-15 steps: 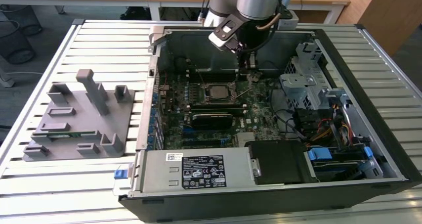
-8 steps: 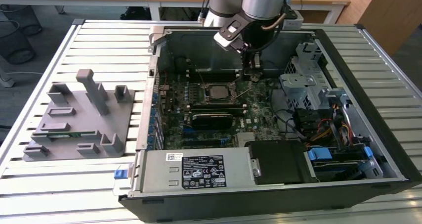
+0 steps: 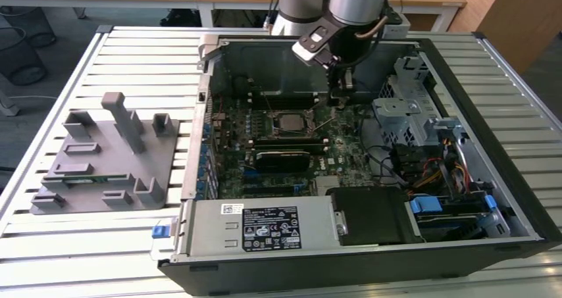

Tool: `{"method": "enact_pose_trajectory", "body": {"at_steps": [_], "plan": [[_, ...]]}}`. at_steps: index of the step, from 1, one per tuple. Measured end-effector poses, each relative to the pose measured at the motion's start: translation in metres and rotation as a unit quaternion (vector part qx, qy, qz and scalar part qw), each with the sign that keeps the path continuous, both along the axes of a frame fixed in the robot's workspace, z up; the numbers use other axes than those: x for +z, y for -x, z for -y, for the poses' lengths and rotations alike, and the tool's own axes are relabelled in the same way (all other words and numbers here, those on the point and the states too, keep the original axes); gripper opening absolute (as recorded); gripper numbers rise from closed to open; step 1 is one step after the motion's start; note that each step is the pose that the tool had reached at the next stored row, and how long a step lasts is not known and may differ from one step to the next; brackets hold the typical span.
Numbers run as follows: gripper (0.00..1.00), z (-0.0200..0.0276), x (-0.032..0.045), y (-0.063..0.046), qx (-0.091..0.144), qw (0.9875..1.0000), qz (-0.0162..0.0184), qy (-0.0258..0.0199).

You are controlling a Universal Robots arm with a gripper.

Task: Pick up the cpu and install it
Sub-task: 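Close the cpu cover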

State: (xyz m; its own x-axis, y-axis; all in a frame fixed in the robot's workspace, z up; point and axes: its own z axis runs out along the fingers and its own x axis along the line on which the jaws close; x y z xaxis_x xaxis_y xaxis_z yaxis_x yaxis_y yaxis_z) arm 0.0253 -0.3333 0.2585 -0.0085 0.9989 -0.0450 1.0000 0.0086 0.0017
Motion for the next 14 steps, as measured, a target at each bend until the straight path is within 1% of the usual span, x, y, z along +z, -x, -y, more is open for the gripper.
{"method": "enact_pose_trajectory", "body": {"at_steps": [4, 5, 10, 13, 14], "plan": [[0.11, -0.0049, -0.0003, -0.005, 0.000, 1.0000, -0.0002, 0.0000], [0.11, -0.0071, -0.0005, -0.007, 0.000, 1.0000, -0.0005, 0.0000], [0.11, -0.0073, -0.0014, -0.017, 0.000, 1.0000, -0.0028, -0.0001], [0.11, -0.0072, -0.0023, -0.020, 0.000, 1.0000, -0.0030, 0.0000], [0.11, -0.0072, -0.0027, -0.021, 0.000, 1.0000, -0.0030, -0.0006]]}}
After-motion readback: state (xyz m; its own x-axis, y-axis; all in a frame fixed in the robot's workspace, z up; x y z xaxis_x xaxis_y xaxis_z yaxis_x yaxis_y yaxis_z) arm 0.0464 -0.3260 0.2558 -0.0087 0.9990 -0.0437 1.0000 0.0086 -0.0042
